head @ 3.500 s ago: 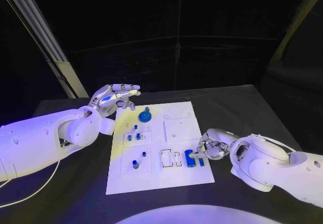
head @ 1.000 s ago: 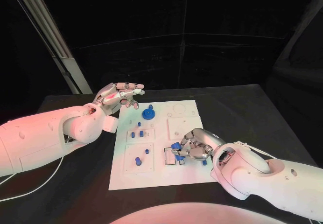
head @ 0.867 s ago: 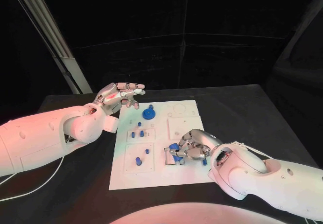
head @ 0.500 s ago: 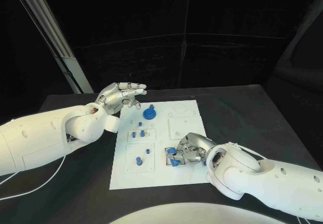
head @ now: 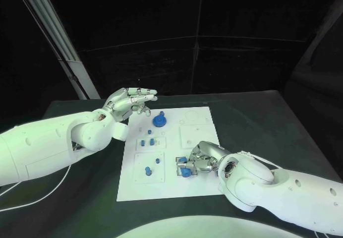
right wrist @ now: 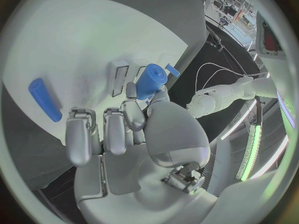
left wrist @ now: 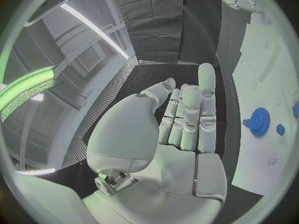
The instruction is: Assemble the parts on the task board
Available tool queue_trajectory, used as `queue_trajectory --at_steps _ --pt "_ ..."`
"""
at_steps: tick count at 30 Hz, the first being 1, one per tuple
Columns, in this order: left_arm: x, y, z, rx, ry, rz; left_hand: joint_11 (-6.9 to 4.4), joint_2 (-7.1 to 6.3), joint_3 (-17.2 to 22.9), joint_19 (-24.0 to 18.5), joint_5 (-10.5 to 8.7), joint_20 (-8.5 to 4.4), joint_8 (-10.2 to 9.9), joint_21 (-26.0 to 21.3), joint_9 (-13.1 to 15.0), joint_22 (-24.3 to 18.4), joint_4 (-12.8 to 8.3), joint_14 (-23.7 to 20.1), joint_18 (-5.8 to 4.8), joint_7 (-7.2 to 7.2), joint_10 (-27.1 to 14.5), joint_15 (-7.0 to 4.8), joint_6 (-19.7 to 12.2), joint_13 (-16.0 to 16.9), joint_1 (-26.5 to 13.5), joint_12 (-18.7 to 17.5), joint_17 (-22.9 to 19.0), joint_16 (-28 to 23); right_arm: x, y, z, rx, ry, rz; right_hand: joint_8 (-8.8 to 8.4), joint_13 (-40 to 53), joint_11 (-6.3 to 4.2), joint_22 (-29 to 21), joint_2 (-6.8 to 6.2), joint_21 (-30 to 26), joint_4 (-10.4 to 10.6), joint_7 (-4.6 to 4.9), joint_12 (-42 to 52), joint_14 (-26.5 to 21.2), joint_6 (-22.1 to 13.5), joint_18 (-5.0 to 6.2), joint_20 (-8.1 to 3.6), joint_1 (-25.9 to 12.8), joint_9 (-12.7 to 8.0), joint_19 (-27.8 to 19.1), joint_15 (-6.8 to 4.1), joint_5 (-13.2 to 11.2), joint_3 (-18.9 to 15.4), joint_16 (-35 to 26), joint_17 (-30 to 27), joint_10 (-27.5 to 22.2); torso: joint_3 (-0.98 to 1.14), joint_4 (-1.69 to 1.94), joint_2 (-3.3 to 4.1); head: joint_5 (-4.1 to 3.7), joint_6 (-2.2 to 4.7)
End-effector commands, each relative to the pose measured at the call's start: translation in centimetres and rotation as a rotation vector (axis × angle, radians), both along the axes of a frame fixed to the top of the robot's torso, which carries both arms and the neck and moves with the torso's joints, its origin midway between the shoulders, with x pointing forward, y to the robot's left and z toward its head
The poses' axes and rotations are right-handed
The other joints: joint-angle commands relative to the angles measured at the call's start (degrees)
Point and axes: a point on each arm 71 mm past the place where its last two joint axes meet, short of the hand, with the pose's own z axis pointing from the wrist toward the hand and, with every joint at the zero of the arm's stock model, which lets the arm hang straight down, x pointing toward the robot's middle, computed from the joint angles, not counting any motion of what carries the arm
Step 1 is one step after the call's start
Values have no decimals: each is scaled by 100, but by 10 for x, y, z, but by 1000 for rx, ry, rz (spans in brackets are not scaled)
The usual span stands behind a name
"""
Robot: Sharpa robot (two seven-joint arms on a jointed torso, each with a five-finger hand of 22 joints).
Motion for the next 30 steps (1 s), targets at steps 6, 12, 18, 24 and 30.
queue_trajectory --at_steps 6,12,18,24,30 --pt "0 -2 1 -10 3 -16 1 -1 5 15 22 8 20 4 4 -9 -13 -35 74 -1 -60 -2 -54 0 -23 20 -5 28 2 0 3 -20 -40 -1 -15 -259 33 550 -665 -114 24 43 -424 271 -198 -26 -24 -1031 126 20 13 -355 157 -167 -188 -174 1 -4 1 -11 7" --pt "0 -2 1 -10 4 -18 1 -1 5 15 22 8 20 4 4 -9 -13 -35 74 -1 -60 -2 -54 0 -23 20 -5 28 1 0 5 -14 -58 4 14 -245 31 552 -793 -119 23 41 -437 280 -214 -27 -24 -1102 194 24 13 -352 504 -179 -179 -159 4 3 -2 -14 3" --pt "0 -1 1 -9 4 -17 1 -1 5 15 22 8 20 4 4 -9 -13 -35 74 -1 -60 -2 -54 0 -23 20 -5 28 -1 2 9 8 -84 44 75 -175 26 597 -584 -101 -226 35 -388 303 -227 -37 -17 -27 309 53 12 -154 789 -162 -119 -118 7 1 -3 -3 9" --pt "0 0 1 -8 5 -16 1 -1 5 15 22 8 20 4 4 -9 -13 -35 74 -1 -60 -2 -54 0 -23 20 -5 28 -3 2 11 11 -89 77 117 -136 20 626 -554 -89 -510 33 -371 312 -238 -43 -21 577 390 67 8 -66 786 -150 -78 -105 5 -5 -1 -4 10" --pt "0 0 0 -8 6 -15 1 -1 5 15 22 8 20 4 4 -9 -13 -35 74 -1 -60 -2 -54 0 -23 20 -5 28 -4 1 10 5 -86 87 127 -135 21 626 -520 -92 -677 38 -388 312 -249 -43 -22 845 423 65 8 -101 805 -154 -72 -110 3 3 1 -11 22"
